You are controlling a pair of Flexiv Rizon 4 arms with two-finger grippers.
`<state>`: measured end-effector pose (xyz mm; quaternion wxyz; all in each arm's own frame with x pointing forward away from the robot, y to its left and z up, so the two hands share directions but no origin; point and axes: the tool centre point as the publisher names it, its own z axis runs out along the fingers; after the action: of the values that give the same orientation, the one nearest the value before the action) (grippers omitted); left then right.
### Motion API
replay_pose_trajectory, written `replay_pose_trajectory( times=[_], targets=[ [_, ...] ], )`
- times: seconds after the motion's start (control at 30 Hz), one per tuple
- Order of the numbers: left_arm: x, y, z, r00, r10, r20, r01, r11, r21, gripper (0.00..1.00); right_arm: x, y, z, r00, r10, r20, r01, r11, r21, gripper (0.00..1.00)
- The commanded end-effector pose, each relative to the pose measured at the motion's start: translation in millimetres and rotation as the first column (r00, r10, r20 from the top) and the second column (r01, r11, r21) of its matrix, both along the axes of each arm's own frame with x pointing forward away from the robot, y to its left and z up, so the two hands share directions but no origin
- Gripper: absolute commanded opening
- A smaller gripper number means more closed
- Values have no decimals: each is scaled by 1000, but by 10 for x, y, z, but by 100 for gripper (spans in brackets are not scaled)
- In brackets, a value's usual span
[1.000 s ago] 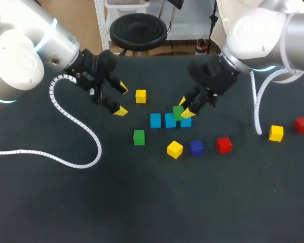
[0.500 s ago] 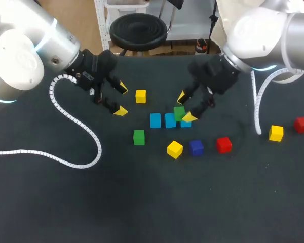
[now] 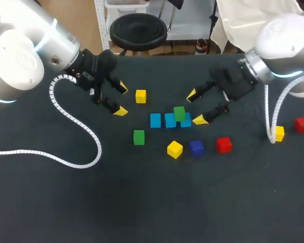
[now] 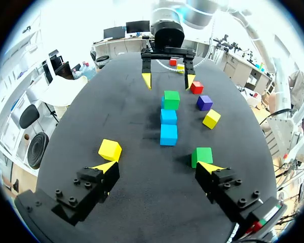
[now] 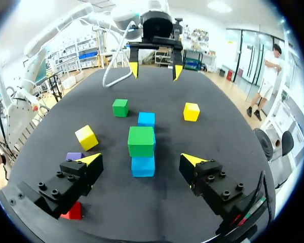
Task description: Place the blue cubes, place green cubes on the blue cubes, place the yellow cubes on the green cubes, then place the red cubes on the yellow cubes, and place purple cube on the red cubes.
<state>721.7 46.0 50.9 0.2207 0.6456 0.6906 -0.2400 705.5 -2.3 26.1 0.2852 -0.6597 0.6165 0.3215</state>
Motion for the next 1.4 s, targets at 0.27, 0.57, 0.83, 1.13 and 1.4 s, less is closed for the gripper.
replay_pose_trajectory(
  times=[0.27, 0.57, 0.83, 1.13, 1.4],
  targets=[
    [9, 9, -1, 1000, -3, -1, 3, 1000, -1, 100, 8, -66, 176, 999, 10, 32, -11, 1000, 21, 100],
    [9, 9, -1, 1000, -3, -1, 3, 1000, -1, 100, 16, -87, 248, 999, 0, 48, -2, 999, 36, 100],
    [9, 9, -1, 1000, -3, -1, 3, 1000, -1, 100, 16, -87, 248, 999, 0, 48, -2, 999, 36, 100],
    [-440, 202, 132, 996, 28, 83, -38, 992, 120, 100, 16, -87, 248, 999, 0, 48, -2, 999, 36, 100],
    [-662, 139, -67, 991, -27, 128, 14, 995, 104, 100, 16, -87, 248, 999, 0, 48, -2, 999, 36, 100]
  ],
)
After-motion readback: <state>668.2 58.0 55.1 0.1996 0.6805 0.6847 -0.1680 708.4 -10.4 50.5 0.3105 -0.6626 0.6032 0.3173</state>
